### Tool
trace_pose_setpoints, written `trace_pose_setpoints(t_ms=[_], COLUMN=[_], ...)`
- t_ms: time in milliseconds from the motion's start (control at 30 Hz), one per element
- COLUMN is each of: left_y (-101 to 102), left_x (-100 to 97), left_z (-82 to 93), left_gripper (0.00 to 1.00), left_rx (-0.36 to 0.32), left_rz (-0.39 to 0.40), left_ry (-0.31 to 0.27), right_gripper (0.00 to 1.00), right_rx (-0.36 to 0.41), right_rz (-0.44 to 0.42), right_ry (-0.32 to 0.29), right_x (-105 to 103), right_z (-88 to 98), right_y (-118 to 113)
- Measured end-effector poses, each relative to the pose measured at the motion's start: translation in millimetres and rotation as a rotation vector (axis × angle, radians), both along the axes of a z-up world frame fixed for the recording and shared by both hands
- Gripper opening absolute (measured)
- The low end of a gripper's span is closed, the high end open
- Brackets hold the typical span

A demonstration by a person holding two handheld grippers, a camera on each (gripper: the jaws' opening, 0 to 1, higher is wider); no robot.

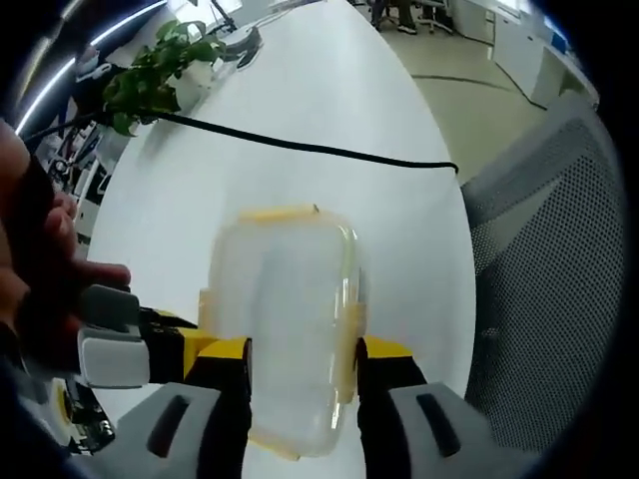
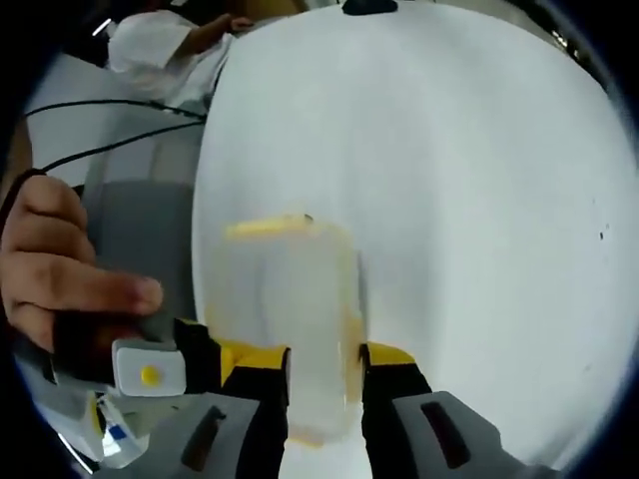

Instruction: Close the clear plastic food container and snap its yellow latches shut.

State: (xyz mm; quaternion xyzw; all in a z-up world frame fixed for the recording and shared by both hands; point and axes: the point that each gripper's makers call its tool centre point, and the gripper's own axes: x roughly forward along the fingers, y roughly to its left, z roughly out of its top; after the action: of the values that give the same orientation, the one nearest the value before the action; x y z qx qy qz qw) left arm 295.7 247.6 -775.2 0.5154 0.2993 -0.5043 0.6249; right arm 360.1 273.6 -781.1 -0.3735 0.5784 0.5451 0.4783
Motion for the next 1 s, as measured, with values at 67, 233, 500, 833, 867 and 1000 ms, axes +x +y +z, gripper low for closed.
trace_pose_setpoints(t_ms=[67,233,500,833,867,1000], left_y=[-0.3,-1.0,-0.7,-10.8,-10.1,-12.9], left_x=[-0.3,-0.4,-4.2,-25.1,-24.4,-27.6], left_z=[0.0,-0.4,4.6,17.9,20.1,32.5], left_gripper=[0.4,0.4,0.41,0.5,0.51,0.57], left_rx=[0.0,0.007,-0.001,-0.163,-0.173,-0.26], left_rz=[0.001,-0.001,-0.027,0.12,0.129,0.179], left_ry=[-0.004,-0.013,0.021,0.194,0.198,0.245], right_gripper=[0.26,0.26,0.26,0.27,0.27,0.33], right_rx=[0.004,0.014,0.064,0.1,0.105,0.12], right_rz=[-0.005,0.013,-0.007,-0.057,-0.051,-0.051], right_ry=[0.003,-0.029,-0.023,-0.002,0.0,-0.041], right_x=[-2.5,-4.0,-6.8,-11.2,-11.3,-5.4], right_z=[0.5,3.1,6.3,7.2,7.1,7.5], right_y=[0.1,-0.8,-2.7,-4.0,-4.6,-6.4])
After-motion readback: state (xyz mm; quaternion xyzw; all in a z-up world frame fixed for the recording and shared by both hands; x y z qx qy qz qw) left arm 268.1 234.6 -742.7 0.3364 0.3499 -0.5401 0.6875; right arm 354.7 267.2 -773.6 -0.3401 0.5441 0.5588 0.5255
